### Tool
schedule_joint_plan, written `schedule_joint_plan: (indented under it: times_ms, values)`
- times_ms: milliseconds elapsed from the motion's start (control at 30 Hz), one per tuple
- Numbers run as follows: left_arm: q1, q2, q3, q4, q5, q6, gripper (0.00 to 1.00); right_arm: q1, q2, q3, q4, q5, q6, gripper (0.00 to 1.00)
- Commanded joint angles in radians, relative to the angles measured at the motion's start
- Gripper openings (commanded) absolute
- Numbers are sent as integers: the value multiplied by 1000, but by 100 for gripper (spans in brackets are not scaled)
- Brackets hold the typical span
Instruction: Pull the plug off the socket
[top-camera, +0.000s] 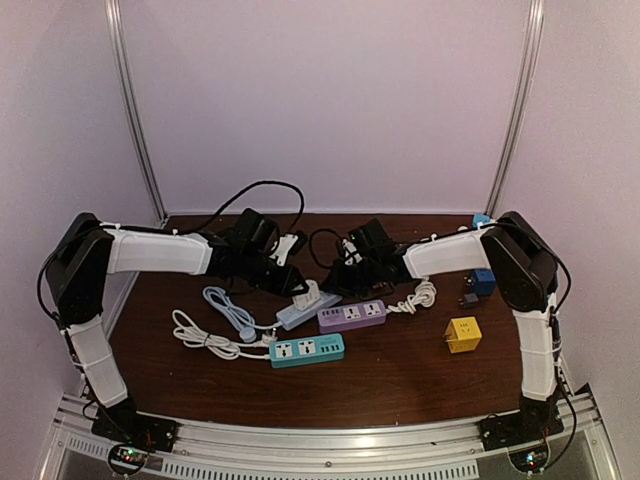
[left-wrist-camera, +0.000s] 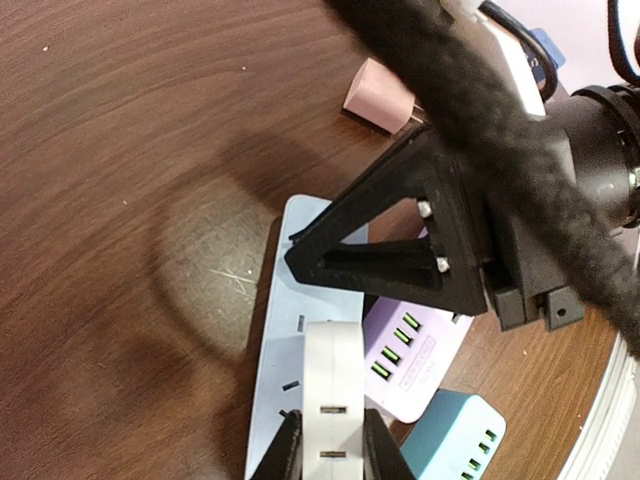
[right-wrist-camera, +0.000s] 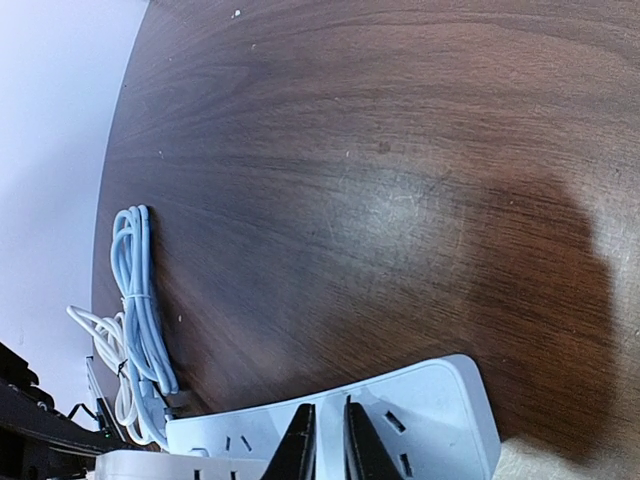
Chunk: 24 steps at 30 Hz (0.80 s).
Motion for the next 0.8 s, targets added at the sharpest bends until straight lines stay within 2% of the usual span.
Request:
schedule_joint_plan:
  times_ms: [0,400,767]
  values:
    - [-1,-93,-14,188,-17,-2,0,4,50,-56,-107,87,-7,13]
    - [-2,-8,-11,204,-57,13,0,-2,-31,25,-138,52,-37,20]
    - [-15,19,-20,253,-82,8,0,1,-15,-19,-55,-27,30,15]
